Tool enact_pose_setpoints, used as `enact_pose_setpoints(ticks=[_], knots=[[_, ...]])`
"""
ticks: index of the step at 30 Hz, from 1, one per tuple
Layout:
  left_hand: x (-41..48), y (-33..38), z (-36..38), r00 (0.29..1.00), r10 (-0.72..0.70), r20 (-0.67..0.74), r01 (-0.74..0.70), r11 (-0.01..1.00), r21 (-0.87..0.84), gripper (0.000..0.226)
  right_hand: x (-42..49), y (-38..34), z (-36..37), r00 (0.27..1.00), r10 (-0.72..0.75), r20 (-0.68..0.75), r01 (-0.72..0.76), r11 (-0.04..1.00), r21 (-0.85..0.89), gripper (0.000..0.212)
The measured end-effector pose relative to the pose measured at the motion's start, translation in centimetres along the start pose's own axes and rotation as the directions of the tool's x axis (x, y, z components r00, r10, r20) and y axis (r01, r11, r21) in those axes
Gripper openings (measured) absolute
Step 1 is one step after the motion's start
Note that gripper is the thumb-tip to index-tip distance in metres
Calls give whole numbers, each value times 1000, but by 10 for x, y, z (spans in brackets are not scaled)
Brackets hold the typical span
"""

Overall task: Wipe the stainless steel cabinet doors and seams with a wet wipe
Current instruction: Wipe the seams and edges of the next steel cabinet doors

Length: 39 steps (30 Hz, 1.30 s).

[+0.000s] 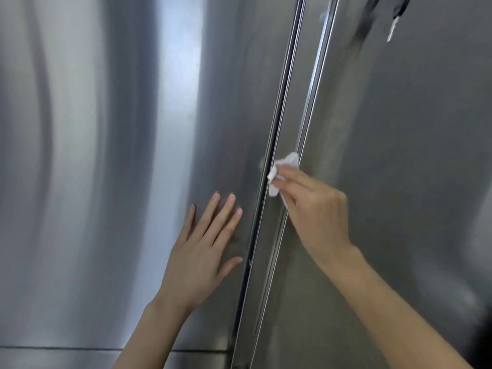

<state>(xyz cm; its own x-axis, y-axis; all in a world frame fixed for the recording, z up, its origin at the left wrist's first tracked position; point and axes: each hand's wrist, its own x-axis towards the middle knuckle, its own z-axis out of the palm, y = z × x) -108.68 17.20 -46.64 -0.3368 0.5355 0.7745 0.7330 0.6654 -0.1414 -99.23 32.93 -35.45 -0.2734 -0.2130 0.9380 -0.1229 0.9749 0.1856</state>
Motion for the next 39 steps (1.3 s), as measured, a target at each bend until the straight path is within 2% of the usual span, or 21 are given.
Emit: enact_pose_setpoints(ticks=[2,4,8,10,12,15,18,23,25,28,30,33,36,39], knots=[[0,2,2,1000,-14,-11,14,1000,3,76,25,2,3,995,57,-79,-56,998,15,19],[0,2,3,1000,-18,-5,18,1000,-7,82,2,1,12,994,44,-103,-44,999,1,20],[-4,-6,-1,1000,13,10,-13,1000,8,88,-117,-19,22,996,-86,35,85,995,50,26],[-5,-5,-2,1000,12,-3,-12,1000,11,91,-137,-21,24,987,-118,112,104,987,121,29],[-5,-1,1,1000,-9,-5,9,1000,27,96,-125,-15,30,997,-55,59,46,989,138,25],[-11,7,8,999,-44,-7,44,999,25,100,-100,-6,39,992,42,-116,-28,992,123,21],[-21,9,16,1000,-22,-5,22,1000,20,99,-130,-12,54,986,25,-167,-2,991,133,17],[-39,7,19,997,-15,74,11,998,57,97,-227,-35,52,992,-36,120,7,973,229,24],[-45,11,21,995,-30,92,24,998,62,95,-221,-39,53,993,6,120,-33,973,229,20],[-47,17,27,995,-55,79,50,997,55,90,-191,-34,55,996,85,-12,-81,979,187,14],[-47,20,29,996,-69,56,67,997,34,86,-198,-31,60,995,90,-34,-81,977,197,12],[-48,24,32,996,-80,25,80,997,0,74,-251,-40,65,997,57,52,-68,966,251,9],[-49,27,32,996,-85,6,85,996,-33,59,-287,-45,71,983,-1,185,-52,959,279,20],[-47,33,34,993,-120,13,121,990,-67,60,-297,-42,73,965,-39,259,-44,951,308,17]])
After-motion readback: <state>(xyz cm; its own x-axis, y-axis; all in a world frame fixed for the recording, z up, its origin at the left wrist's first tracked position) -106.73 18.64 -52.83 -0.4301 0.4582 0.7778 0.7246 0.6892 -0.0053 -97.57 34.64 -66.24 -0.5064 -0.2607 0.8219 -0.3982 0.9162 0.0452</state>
